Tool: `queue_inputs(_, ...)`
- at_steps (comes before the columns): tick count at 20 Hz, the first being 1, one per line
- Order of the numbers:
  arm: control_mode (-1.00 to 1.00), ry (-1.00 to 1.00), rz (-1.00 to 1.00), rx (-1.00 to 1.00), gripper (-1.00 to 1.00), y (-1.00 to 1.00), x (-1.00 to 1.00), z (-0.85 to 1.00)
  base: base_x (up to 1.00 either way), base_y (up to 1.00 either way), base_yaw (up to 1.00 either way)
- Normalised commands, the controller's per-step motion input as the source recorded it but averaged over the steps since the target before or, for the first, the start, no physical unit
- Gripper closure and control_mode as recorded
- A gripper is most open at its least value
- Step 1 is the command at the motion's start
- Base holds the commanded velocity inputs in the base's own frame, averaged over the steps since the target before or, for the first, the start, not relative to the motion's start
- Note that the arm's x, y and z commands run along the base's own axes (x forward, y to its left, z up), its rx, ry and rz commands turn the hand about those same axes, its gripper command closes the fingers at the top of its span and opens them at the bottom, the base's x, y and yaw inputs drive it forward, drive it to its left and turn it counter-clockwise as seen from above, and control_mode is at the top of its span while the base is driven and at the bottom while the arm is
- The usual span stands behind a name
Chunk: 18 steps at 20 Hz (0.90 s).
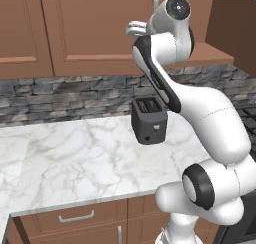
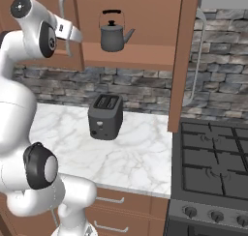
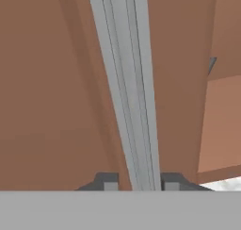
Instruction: Open the cabinet, pick the kettle from the cabinet, and place it in the sink.
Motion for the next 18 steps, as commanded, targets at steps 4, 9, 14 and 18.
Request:
queue_inputs(4,-1.0,-0.04,0.06,0.0,1.0,0.22,-0.52,-0.05,0.0,0.0,0.0)
queue_inputs(9,-1.0,-0.03,0.01,0.0,1.0,0.32,-0.57,-0.02,0.0,0.0,0.0)
queue_inputs(14,-1.0,0.0,0.0,-0.02,1.0,0.41,-0.51,0.0,0.0,0.0,0.0)
queue_inputs(18,-1.0,0.0,0.0,-0.01,1.0,0.44,-0.49,0.0,0.0,0.0,0.0)
